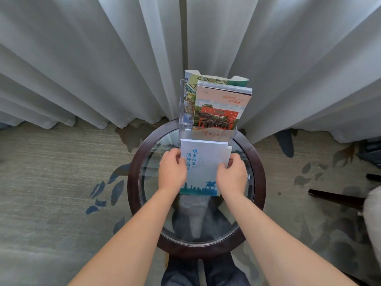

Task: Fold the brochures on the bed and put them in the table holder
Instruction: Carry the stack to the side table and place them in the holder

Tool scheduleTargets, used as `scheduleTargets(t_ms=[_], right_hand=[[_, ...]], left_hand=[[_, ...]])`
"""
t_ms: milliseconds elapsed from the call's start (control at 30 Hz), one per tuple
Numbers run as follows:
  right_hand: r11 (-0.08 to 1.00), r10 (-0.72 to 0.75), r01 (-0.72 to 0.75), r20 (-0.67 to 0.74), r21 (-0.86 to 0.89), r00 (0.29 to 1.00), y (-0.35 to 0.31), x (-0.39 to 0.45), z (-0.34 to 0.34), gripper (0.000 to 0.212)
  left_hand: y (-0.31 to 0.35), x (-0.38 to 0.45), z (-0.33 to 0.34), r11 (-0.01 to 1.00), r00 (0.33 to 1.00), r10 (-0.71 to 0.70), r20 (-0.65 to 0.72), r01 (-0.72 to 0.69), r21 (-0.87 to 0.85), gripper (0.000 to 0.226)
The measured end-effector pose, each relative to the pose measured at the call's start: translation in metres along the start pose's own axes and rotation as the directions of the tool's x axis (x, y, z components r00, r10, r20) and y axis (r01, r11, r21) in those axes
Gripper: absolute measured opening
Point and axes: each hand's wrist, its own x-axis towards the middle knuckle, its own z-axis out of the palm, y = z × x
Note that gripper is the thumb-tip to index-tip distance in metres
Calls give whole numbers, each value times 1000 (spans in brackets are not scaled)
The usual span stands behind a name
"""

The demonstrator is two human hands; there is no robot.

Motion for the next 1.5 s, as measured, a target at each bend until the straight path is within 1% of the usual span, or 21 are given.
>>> scheduleTargets(t_ms=[133, 200, 367, 533, 700, 900, 1100, 1200, 1300, 1367, 1433, 1500], right_hand=[[991, -99, 104, -60, 86, 993, -34, -2, -23, 8], [980, -138, 151, -96, 133, 986, -50, -4, -36, 8], [950, -194, 226, -163, 217, 967, -93, 0, -68, 5], [936, -225, 271, -209, 226, 952, -121, 12, -88, 2], [944, -221, 260, -198, 202, 955, -112, 21, -80, 10], [973, -168, 188, -141, 138, 976, -86, 31, -61, 12], [980, -135, 148, -97, 135, 986, -70, 41, -51, 15], [981, -85, 101, -98, 168, 992, -68, 41, -45, 15], [974, -5, 38, -149, 221, 989, -69, 41, -43, 30], [967, -5, 49, -173, 250, 985, -73, 42, -45, 39], [962, -22, 66, -166, 263, 986, -79, 44, -48, 42], [963, -25, 59, -128, 264, 991, -83, 47, -48, 45]], left_hand=[[39, 1, -23, 992, 987, 108, -116, -114, -48, 9], [61, 2, -36, 987, 981, 136, -139, -147, -69, 9], [115, 10, -69, 959, 944, 271, -188, -282, -31, 13], [144, 19, -80, 939, 920, 322, -224, -340, -47, 13], [128, 30, -64, 954, 937, 283, -203, -297, -40, 14], [97, 38, -39, 979, 970, 199, -143, -204, -22, 13], [80, 44, -21, 990, 982, 134, -134, -137, -13, 9], [79, 44, -19, 994, 989, 86, -120, -93, -53, 17], [83, 43, -20, 995, 992, 72, -106, -79, -62, 29], [88, 43, -20, 995, 990, 75, -122, -83, -57, 34], [93, 43, -21, 997, 994, 39, -102, -46, -68, 34], [98, 43, -21, 998, 997, 7, -79, -11, -54, 28]])
